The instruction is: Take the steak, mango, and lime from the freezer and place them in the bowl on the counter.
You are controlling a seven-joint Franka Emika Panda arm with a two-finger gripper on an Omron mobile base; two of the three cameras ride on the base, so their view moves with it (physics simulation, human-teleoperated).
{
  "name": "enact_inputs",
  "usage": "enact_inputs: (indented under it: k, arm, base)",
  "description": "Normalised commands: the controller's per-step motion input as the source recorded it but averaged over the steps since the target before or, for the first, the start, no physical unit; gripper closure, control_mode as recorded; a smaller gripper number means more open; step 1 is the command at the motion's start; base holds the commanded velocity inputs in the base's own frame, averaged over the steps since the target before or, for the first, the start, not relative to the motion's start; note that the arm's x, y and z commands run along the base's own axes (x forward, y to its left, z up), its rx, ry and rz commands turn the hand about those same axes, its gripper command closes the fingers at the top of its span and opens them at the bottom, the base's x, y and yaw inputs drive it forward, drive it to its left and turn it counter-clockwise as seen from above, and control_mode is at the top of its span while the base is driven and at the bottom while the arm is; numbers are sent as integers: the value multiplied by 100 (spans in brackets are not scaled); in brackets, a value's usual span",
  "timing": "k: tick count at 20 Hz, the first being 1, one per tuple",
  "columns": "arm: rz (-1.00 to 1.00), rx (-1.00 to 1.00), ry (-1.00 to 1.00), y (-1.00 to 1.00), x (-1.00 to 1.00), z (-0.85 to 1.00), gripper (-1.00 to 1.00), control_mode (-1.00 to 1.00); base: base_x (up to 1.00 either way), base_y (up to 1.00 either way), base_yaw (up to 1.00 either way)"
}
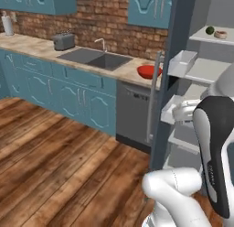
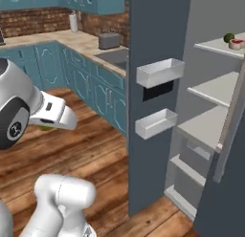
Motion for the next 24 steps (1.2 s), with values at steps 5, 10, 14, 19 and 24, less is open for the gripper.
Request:
enact_inputs:
  k: [5,10,14,19,24]
  arm:
    - [0,0,0,0,0,0,100,100]
    - [0,0,0,0,0,0,100,100]
    - [0,0,0,0,0,0,100,100]
    - [0,0,0,0,0,0,100,100]
    - [0,0,0,0,0,0,100,100]
  base:
    - [89,100,4]
    - [100,100,0]
    - [74,77,-40]
    - [61,65,-57]
    - [64,47,-65]
